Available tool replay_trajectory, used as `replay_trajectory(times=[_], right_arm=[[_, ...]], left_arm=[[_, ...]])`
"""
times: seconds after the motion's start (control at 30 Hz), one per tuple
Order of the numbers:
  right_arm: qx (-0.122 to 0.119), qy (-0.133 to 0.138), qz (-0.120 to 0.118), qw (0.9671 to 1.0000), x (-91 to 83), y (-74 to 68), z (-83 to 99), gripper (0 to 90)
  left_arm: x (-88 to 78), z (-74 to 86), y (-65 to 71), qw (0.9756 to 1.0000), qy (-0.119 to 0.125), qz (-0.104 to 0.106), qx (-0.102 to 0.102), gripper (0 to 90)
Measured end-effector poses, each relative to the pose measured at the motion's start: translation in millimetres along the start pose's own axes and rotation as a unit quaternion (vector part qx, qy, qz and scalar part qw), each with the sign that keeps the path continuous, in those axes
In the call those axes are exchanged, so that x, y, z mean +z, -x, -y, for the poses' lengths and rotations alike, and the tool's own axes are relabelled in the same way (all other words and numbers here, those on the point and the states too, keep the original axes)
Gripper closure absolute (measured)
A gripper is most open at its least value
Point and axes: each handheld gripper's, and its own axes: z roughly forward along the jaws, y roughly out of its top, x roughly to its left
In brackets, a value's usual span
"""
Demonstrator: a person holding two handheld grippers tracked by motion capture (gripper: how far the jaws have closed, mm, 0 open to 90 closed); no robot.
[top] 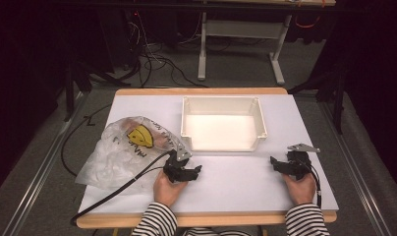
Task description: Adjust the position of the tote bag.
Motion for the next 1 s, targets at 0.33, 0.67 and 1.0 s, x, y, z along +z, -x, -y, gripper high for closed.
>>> replay_trajectory(times=[0.33,0.67,1.0], right_arm=[[0.0,0.0,0.0,1.0,0.0,0.1,-0.1,23.9],[0.001,0.0,0.0,1.0,0.1,0.4,-0.2,24.0],[0.001,0.0,0.0,1.0,0.1,0.4,-0.2,24.1]], left_arm=[[0.0,-0.5,-1.0,1.0,-0.001,0.005,-0.003,31.9],[-9.7,-3.2,0.9,1.0,0.0,-0.005,0.0,35.8],[-26.5,-9.7,2.3,0.9999,0.015,-0.007,-0.002,35.5]])
